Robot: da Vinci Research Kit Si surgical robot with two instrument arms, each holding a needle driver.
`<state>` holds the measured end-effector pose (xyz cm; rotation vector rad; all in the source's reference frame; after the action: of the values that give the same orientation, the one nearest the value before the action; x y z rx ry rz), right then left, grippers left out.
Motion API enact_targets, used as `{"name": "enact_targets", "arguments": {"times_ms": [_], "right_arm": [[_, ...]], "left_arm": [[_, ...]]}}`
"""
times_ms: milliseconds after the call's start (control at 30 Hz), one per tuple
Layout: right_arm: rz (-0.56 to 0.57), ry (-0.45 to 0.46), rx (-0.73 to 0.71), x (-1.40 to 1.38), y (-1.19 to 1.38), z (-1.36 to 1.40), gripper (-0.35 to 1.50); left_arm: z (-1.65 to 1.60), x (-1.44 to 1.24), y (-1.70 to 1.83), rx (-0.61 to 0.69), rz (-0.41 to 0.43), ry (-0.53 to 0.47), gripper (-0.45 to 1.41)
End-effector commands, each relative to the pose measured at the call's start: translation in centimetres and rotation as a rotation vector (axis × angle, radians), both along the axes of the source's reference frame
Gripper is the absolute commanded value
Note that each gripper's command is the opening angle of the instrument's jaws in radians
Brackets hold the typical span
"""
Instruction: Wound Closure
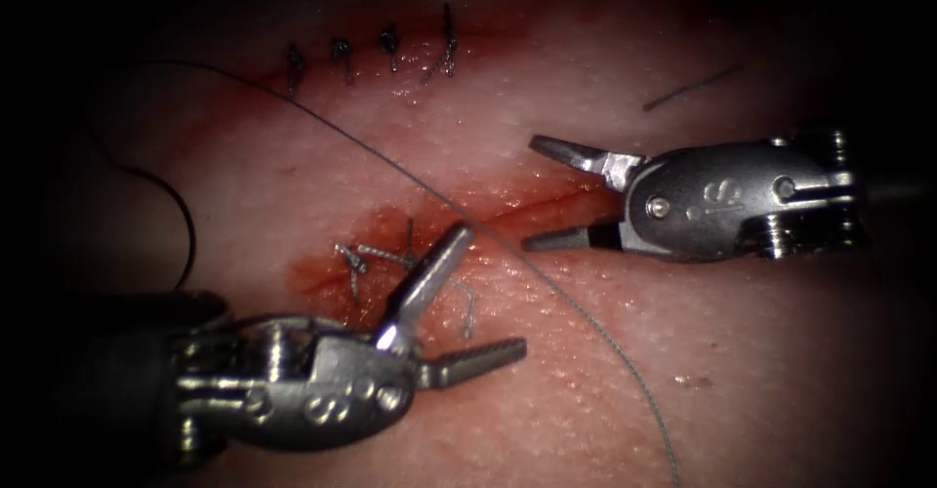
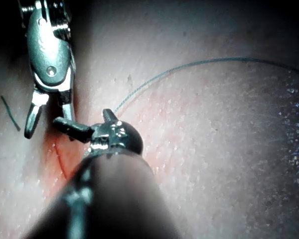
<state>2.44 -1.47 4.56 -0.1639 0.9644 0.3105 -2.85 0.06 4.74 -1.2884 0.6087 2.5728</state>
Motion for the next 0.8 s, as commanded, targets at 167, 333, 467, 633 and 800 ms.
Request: {"name": "enact_targets", "arguments": {"times_ms": [167, 333, 467, 633, 800], "right_arm": [[-0.001, 0.002, 0.000, 0.08, -0.04, 0.07, 1.28], [-0.002, 0.002, -0.001, 0.07, -0.05, 0.07, 1.26], [-0.007, -0.001, -0.006, 0.08, -0.06, 0.09, 1.25], [-0.011, -0.005, -0.006, 0.08, -0.07, 0.11, 1.23], [-0.009, -0.006, -0.002, 0.09, -0.09, 0.12, 1.23]], "left_arm": [[0.47, -0.04, -0.15, 0.021, 0.048, 0.044, 0.61], [0.82, -0.04, -0.30, 0.086, 0.069, 0.109, 0.56], [0.96, -0.06, -0.40, 0.151, 0.060, 0.151, 0.56], [1.00, -0.07, -0.45, 0.203, 0.035, 0.178, 0.56], [1.07, -0.08, -0.46, 0.214, 0.035, 0.195, 0.54]]}}
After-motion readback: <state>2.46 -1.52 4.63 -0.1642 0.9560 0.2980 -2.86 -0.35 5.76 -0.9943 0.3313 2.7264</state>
